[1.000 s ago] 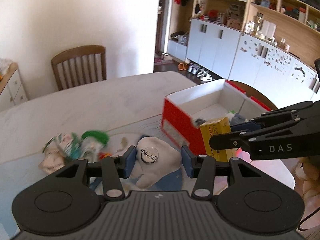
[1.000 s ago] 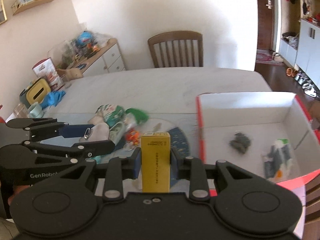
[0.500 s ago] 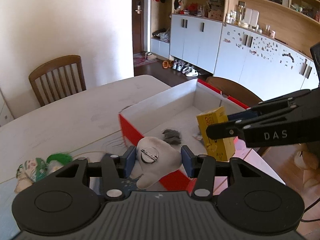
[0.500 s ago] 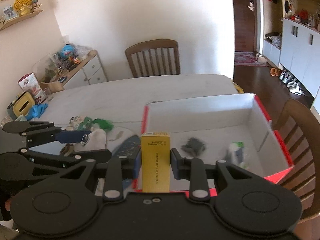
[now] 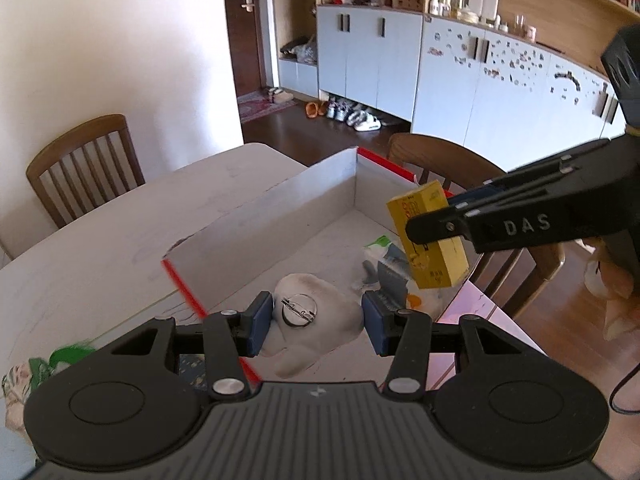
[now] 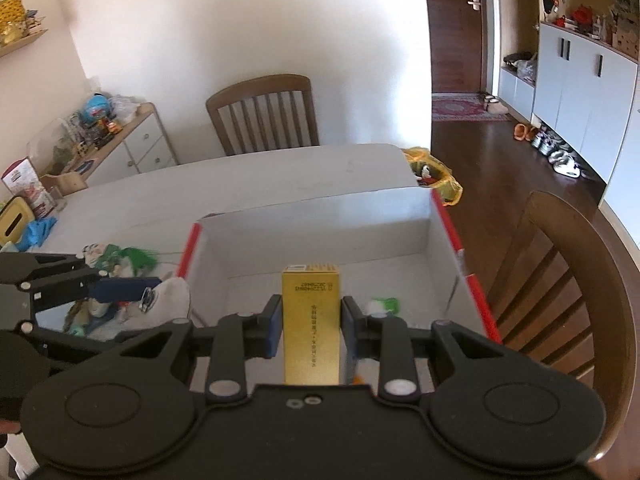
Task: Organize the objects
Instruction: 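Carry the plush toy and yellow box over the box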
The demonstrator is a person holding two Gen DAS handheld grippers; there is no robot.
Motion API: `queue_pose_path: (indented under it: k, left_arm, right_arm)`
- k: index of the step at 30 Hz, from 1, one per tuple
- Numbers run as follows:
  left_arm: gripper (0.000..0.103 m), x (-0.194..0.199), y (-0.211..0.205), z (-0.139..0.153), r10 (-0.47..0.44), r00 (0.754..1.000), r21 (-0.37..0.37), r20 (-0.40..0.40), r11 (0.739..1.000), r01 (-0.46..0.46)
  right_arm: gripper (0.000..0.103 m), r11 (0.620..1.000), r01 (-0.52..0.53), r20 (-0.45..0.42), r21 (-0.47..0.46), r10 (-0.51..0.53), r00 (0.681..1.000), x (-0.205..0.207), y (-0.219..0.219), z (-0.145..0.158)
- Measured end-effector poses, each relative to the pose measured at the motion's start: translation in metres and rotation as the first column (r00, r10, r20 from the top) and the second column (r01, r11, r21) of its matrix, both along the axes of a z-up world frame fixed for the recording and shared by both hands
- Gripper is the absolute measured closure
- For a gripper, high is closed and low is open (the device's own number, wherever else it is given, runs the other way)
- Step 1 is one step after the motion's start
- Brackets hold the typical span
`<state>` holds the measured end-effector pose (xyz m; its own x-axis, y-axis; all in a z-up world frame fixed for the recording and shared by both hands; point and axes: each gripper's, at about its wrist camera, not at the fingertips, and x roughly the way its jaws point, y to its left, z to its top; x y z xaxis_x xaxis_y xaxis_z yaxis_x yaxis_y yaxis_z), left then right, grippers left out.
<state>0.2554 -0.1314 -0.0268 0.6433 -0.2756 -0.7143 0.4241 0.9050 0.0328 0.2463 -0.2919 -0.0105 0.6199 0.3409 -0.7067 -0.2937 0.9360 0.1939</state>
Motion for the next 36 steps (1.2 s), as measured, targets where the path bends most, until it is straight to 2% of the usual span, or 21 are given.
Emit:
queue_pose_path:
  k: [11,21,28,36]
  left_arm:
    - [0.055,0.041,-0.035,-0.031,0.007,0.994,0.074,-0.106,0.997,0.001]
    - [0.055,0.067,-0.048,-0.065,0.035,0.976,0.131,-0.214,0.991,-0.007]
    - [0.055,0.079,-0.052,-0.081,0.049,0.959,0.139,-0.28,0.99,-0.009]
    - [0.055,0.085,-0.057,-0.097,0.054,0.934,0.157,-0.354,0.988,0.003]
  right_arm:
    - [0.074,1.0,-0.015,-0.085,-0.01,0.014,0.996,0.054,0.002,-0.028]
    - [0.074,0.997,-0.056,-0.171,-0.051,0.046,0.984,0.088,0.024,-0.059]
    - [0.074,0.994,-0.057,-0.249,-0.091,0.033,0.968,0.098,0.024,-0.085]
    - [0.074,0.993,-0.067,-0.263,-0.102,0.039,0.964,0.099,0.027,-0.089]
